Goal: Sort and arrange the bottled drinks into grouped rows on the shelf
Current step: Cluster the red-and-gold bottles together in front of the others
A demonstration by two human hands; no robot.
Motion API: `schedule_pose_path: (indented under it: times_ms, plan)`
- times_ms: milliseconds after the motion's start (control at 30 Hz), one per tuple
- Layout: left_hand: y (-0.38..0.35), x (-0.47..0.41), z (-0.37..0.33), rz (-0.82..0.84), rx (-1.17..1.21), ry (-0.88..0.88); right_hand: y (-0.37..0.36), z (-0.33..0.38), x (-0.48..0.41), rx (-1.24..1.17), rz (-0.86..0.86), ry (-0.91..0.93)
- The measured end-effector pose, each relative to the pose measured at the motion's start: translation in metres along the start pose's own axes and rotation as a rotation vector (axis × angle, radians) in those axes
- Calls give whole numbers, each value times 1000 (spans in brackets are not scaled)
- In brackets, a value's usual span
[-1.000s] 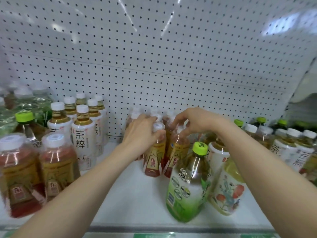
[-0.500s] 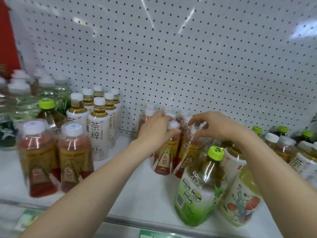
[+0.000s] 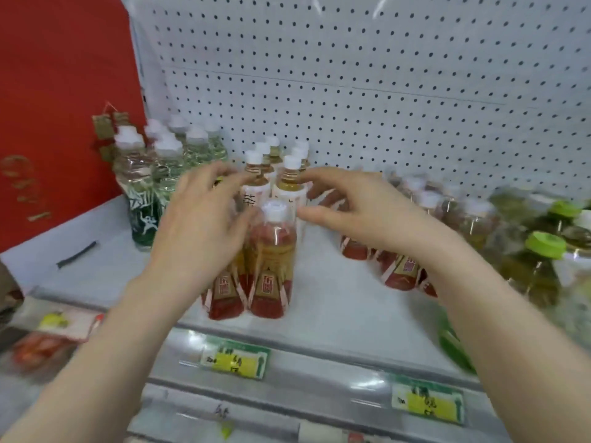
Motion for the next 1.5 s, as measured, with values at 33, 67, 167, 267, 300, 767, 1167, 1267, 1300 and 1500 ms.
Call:
schedule_pose_path:
  times_ms: [33, 67, 167, 267, 300, 767, 1167, 1267, 1300, 1500]
  plan:
    - [-4, 3, 11, 81, 0, 28, -11, 8, -3, -13, -5, 4]
    - [-9, 6, 18, 149, 13, 53, -21, 14, -6, -7, -14, 6]
    - [-13, 11, 23, 198, 54, 66, -37, 22, -9, 38, -55, 1]
    - [-11, 9, 32, 169, 100, 90, -35, 16, -14, -23, -88, -48]
    - [-12, 8, 35, 164, 128, 110, -36, 15, -15, -31, -74, -58]
    - [-57, -41, -33, 113, 424, 33, 23, -70, 30, 179, -62, -288]
    - [-164, -112, -112, 207, 589, -25, 56, -118, 66, 114, -120, -367]
    - [-172, -117, -113, 199, 601, -31, 57, -122, 64, 103, -152, -357]
    - [-173, -118, -113, 198, 600, -39, 58, -121, 62, 108, -165, -354]
    - [-173, -116, -115, 259, 627, -145, 48, -117, 37, 181, -166, -321]
Point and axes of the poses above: each hand's wrist, its own x-axis away from the middle knuckle, its own y-axis out of the back of the hand, z = x × y, the point moved 10 cm from there along -x, towards the middle knuckle, and after that the axes turned 13 degrees about -y, right-handed, at the moved point
